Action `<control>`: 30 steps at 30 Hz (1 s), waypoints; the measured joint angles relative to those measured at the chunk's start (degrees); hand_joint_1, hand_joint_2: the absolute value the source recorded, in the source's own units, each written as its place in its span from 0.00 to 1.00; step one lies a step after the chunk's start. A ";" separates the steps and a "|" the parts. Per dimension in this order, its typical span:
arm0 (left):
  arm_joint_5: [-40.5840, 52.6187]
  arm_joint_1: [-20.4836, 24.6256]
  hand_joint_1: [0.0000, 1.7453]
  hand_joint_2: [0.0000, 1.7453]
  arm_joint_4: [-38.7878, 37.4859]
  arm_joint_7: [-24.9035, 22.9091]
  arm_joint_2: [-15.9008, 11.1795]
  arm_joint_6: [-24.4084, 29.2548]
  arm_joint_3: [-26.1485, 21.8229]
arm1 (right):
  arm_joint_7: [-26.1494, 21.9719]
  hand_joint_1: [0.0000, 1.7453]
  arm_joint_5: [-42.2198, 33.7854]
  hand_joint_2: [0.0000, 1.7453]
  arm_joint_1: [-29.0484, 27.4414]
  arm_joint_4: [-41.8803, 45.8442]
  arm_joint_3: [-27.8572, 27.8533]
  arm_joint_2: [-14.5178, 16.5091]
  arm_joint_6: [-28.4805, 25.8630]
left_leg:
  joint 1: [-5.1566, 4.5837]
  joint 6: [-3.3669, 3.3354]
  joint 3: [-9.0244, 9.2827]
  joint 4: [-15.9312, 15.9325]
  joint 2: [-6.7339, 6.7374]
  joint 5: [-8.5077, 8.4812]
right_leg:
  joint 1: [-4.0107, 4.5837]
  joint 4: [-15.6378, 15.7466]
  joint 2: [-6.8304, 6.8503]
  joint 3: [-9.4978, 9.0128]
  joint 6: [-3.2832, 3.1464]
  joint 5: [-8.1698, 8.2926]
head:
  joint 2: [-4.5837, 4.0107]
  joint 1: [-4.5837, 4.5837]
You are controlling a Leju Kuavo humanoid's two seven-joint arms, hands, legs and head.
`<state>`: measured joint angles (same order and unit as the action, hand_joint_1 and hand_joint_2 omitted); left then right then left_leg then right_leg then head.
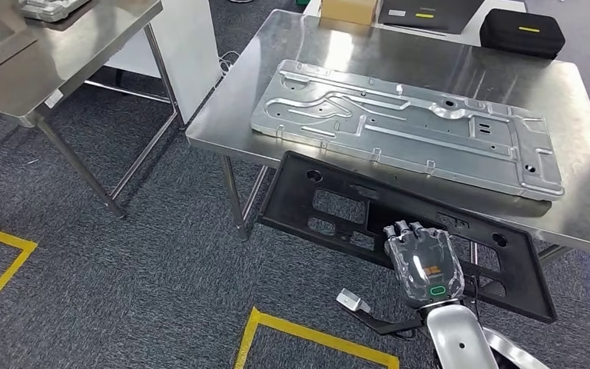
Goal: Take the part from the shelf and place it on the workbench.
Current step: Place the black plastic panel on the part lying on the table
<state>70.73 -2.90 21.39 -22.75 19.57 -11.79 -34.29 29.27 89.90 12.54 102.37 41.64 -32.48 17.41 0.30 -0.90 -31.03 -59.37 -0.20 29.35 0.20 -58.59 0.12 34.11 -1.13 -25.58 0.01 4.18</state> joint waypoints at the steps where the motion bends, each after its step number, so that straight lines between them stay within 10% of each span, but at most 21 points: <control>1: 0.01 0.03 0.00 1.00 -0.02 0.00 -0.04 0.02 0.04 | 0.00 1.00 0.00 1.00 -0.05 0.17 -0.08 -0.07 -0.01 | -0.02 0.26 -0.53 -1.39 0.03 0.80 | -0.23 0.49 0.04 -0.48 -0.18 0.00 | 0.00 0.02; 4: 0.01 0.06 0.00 1.00 -0.09 0.00 -0.17 0.04 0.10 | 0.00 1.00 0.00 1.00 -0.28 0.45 -0.23 -0.13 -0.02 | 0.21 0.97 -5.98 -11.49 0.02 4.93 | -0.42 0.99 0.20 -1.66 -0.55 -0.57 | 0.01 0.04; 6: 0.00 0.05 0.00 1.00 -0.20 0.00 -0.24 0.03 0.11 | 0.00 1.00 0.00 1.00 -0.52 0.49 -0.24 -0.13 -0.02 | 0.42 1.34 -9.09 -15.46 0.04 4.83 | -0.48 0.94 0.19 -2.35 -0.42 -1.26 | 0.00 0.04; 11: -0.02 0.11 0.00 1.00 -0.42 0.00 -0.27 0.04 0.20 | 0.00 1.00 0.00 1.00 -0.62 0.51 -0.28 -0.13 -0.02 | 0.50 1.01 -3.57 -1.13 0.22 -3.70 | -0.55 0.56 -0.02 -4.39 0.94 -3.51 | 0.00 -0.02; 16: -0.73 0.23 0.00 1.00 -0.52 0.11 -0.20 0.01 0.66 | 0.00 1.00 0.00 1.00 -0.64 0.61 -0.87 -0.39 -0.28 | 0.41 -1.21 -1.80 0.75 -0.03 -2.79 | -0.69 -1.65 -0.09 -4.47 2.49 -4.44 | 0.01 -0.08; 20: -1.76 0.23 0.00 1.00 -0.52 0.21 -0.18 0.03 1.64 | 0.00 1.00 0.00 1.00 -0.75 0.82 -2.00 -0.91 -0.51 | 0.39 -1.97 -0.72 0.90 -0.08 -1.90 | -0.94 -14.27 -0.10 3.36 3.22 -9.51 | 0.00 -0.12; 22: -2.17 0.19 0.00 1.00 -0.52 0.20 -0.18 0.03 1.96 | 0.00 1.00 0.00 1.00 -0.88 0.84 -2.34 -1.07 -0.49 | 0.36 -1.87 0.07 0.90 -0.16 -1.27 | -0.95 -15.05 -0.09 5.34 3.20 -7.93 | 0.01 -0.11; 25: -2.69 0.18 0.00 1.00 -0.54 0.20 -0.17 0.04 2.74 | 0.00 1.00 0.00 1.00 -0.96 1.16 -3.02 -1.36 -0.38 | 0.32 -1.41 1.69 0.95 -0.26 -0.12 | -0.77 -4.83 -0.04 2.14 2.51 -1.39 | 0.00 -0.11; 30: -3.21 0.04 0.00 1.00 -0.56 0.15 -0.24 0.04 3.65 | 0.00 1.00 0.00 1.00 -1.41 1.98 -4.20 -1.79 0.00 | 0.15 0.45 2.84 0.27 -0.17 0.36 | -0.31 -0.37 -0.25 -0.19 0.44 -1.23 | 0.01 -0.22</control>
<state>67.52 -2.86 20.84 -22.60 19.33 -11.75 -30.64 29.27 89.90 11.13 104.36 37.43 -34.27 17.41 0.45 -0.45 -28.19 -59.11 -0.36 29.71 -0.12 -58.96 -0.12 33.92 -0.69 -26.81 0.01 3.96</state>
